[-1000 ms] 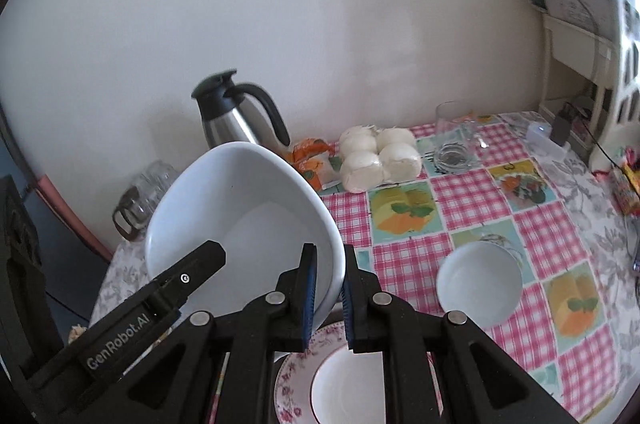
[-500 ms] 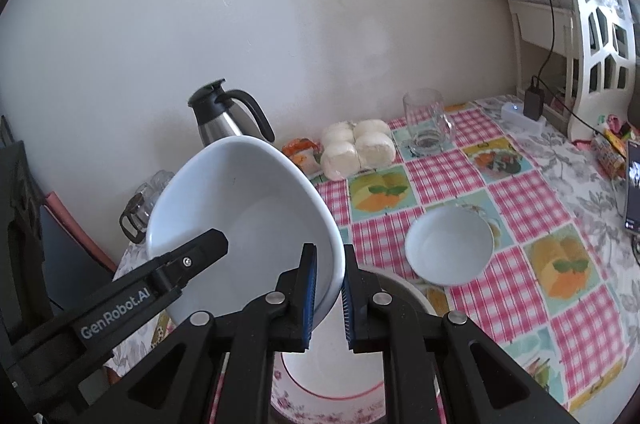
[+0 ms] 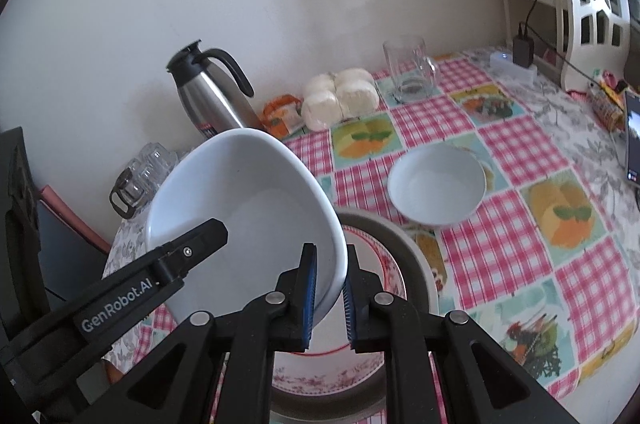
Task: Organize plates and bowls
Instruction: 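Lower the square white bowl into the red-rimmed bowl with both grippers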
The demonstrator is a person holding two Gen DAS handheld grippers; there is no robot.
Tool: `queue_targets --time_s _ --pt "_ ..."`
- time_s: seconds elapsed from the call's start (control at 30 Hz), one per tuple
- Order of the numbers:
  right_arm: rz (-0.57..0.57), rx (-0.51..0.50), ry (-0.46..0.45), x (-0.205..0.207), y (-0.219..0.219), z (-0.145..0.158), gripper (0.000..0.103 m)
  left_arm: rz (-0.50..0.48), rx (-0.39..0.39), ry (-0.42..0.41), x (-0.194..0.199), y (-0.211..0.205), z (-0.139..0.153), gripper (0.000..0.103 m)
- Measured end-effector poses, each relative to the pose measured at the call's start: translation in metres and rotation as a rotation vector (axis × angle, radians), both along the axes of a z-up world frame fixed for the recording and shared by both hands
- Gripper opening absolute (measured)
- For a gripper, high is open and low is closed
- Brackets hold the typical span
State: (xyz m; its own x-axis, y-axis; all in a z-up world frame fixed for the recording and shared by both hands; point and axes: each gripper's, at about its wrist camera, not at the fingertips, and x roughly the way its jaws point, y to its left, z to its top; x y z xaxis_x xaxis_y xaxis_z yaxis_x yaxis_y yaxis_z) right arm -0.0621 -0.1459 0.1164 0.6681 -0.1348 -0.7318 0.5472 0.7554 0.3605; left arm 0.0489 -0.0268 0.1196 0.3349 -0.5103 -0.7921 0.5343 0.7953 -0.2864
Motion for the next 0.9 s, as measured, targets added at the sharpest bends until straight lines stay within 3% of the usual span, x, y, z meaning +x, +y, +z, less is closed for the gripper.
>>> queue_targets --time_s 0.3,0.9 --pt "-0.017 0.038 0.059 -0.003 -0.007 -0.013 0.016 -0.016 0.064 0.029 -0.008 -0.011 -0.016 0.026" --pt "-0.029 0.082 0.147 0.002 -0.013 -0.034 0.016 -0.024 0.107 0.082 -0.007 -0.016 -0.032 0.026"
